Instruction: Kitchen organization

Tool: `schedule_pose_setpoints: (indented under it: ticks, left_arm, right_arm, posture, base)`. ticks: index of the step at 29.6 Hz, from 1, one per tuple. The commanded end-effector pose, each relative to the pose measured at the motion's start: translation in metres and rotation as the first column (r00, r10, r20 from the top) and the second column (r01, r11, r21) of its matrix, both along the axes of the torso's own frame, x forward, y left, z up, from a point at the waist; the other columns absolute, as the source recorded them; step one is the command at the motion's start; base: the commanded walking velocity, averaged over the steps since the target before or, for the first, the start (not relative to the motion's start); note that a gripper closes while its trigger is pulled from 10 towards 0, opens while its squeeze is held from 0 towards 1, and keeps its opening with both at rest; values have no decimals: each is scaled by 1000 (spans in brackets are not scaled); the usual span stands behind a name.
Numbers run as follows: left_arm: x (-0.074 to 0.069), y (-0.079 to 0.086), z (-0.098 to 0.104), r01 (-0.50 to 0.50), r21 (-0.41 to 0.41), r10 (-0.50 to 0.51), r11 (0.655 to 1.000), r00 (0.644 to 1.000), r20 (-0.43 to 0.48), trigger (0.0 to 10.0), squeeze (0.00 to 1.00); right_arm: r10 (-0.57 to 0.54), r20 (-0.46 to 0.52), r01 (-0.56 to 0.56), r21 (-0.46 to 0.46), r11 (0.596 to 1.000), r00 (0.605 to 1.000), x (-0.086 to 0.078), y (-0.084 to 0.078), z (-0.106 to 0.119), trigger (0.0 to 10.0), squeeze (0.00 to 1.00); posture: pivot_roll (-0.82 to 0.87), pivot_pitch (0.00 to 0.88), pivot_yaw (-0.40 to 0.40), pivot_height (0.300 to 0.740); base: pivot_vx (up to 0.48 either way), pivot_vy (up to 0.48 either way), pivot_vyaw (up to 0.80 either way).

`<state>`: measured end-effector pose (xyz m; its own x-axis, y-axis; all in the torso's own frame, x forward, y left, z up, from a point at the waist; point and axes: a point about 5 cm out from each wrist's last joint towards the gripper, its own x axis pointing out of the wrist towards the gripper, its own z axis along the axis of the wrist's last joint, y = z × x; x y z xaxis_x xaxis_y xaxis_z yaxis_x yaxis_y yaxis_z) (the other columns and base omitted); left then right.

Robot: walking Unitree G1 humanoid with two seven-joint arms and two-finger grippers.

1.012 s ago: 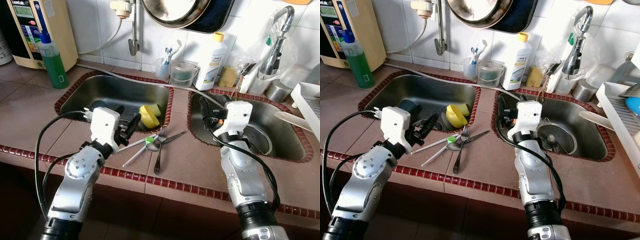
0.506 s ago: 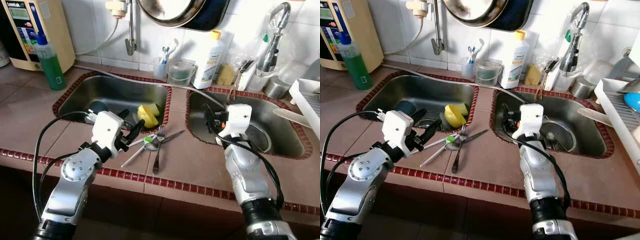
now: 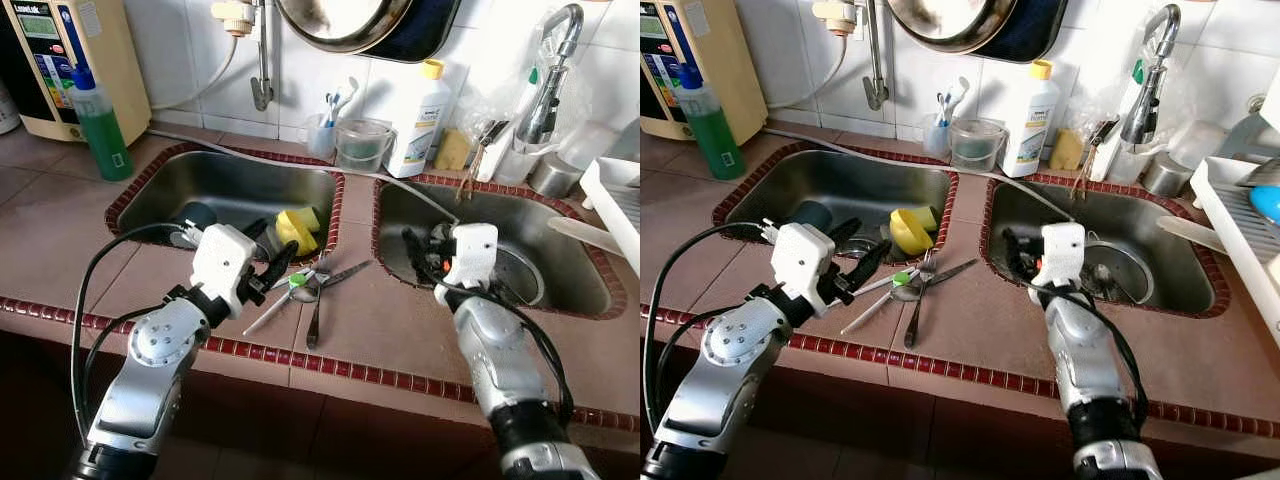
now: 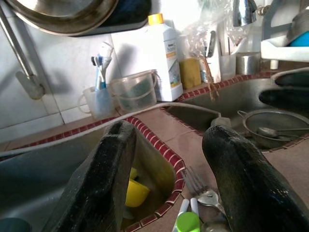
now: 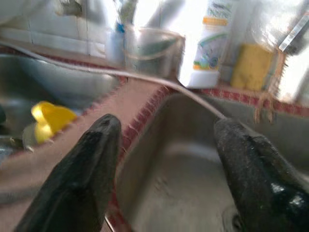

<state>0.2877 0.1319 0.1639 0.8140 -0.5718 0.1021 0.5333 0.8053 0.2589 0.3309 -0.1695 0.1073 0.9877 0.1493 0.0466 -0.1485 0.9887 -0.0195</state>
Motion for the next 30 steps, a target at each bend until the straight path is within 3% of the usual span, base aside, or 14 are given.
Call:
schedule_pose_setpoints:
  ticks: [1, 13, 30]
  left_arm:
    - [-3, -2, 1, 24, 14, -24, 1000, 1000, -3, 10000, 0]
    - [-11, -6, -22, 89, 61, -83, 994, 991, -102, 10000, 0]
    - [-26, 0, -23, 121, 111, -104, 986, 983, -149, 10000, 0]
  right_arm:
    - [-7, 36, 7, -10, 1000, 999, -2, 0, 6, 10000, 0]
    - [31, 93, -32, 10, 999, 995, -31, 29, 1, 10000, 0]
    - [-26, 121, 22, 33, 999, 992, -41, 30, 8, 10000, 0]
  posture:
    - [-47, 12, -56, 740]
    - [-61, 19, -36, 740]
    - [-71, 41, -14, 740]
  base:
    - [0, 0, 0]
    - [0, 0, 0]
    - [0, 0, 0]
